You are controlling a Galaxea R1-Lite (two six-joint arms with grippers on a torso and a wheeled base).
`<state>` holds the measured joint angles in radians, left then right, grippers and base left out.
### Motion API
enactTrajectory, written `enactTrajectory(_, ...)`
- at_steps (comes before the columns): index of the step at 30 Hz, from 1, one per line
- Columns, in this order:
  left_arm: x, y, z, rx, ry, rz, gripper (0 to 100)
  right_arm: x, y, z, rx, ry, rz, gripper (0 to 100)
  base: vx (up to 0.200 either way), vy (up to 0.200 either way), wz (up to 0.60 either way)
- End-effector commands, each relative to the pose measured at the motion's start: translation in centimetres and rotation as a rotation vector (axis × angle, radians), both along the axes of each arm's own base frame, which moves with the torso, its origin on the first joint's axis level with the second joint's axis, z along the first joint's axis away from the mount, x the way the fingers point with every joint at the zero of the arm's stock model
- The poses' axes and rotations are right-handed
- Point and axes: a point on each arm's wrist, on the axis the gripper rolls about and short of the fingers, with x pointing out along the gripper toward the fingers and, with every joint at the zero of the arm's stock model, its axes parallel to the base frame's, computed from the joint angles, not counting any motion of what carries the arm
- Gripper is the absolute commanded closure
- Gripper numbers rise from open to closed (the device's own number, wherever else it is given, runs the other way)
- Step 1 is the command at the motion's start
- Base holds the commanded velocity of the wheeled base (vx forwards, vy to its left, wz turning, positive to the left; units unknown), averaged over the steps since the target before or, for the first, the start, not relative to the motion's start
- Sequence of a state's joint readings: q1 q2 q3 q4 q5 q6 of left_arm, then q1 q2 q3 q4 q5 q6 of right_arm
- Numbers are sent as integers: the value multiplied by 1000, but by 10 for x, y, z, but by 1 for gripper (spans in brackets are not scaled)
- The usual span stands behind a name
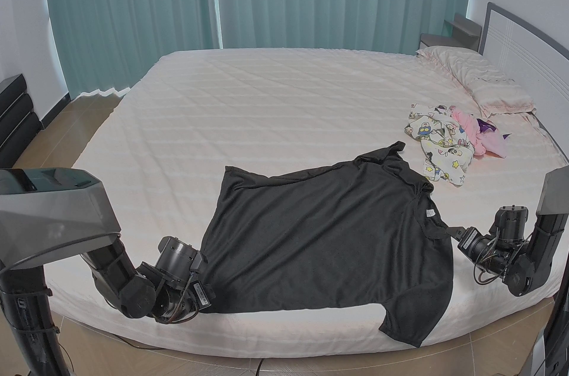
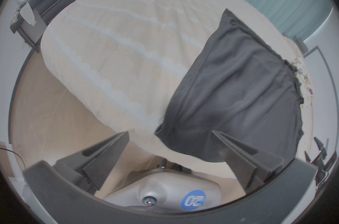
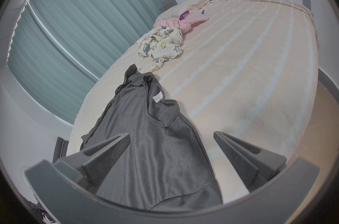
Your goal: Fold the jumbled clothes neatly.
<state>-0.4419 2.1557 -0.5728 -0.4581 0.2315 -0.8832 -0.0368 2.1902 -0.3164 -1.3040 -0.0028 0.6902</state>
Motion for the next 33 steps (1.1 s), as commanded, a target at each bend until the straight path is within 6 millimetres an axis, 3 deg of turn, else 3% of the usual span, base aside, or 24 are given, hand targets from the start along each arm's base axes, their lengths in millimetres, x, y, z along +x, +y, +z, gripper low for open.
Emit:
enactTrajectory(1, 0, 1, 39, -110, -116, -10, 0, 0, 0, 2, 0, -8, 1, 0, 0, 0, 0)
enactTrajectory(4, 0, 3, 54, -168, -147, -20, 0, 0, 0, 1, 1, -5, 1, 0, 0, 0, 0)
enactTrajectory(10, 4, 10, 61, -286, -162, -14, 0, 0, 0, 2, 1, -8, 2, 0, 0, 0, 0)
enactTrajectory(33, 11, 17, 59, -343, -155, 10, 0, 0, 0, 2, 1, -8, 2, 0, 183, 0, 0)
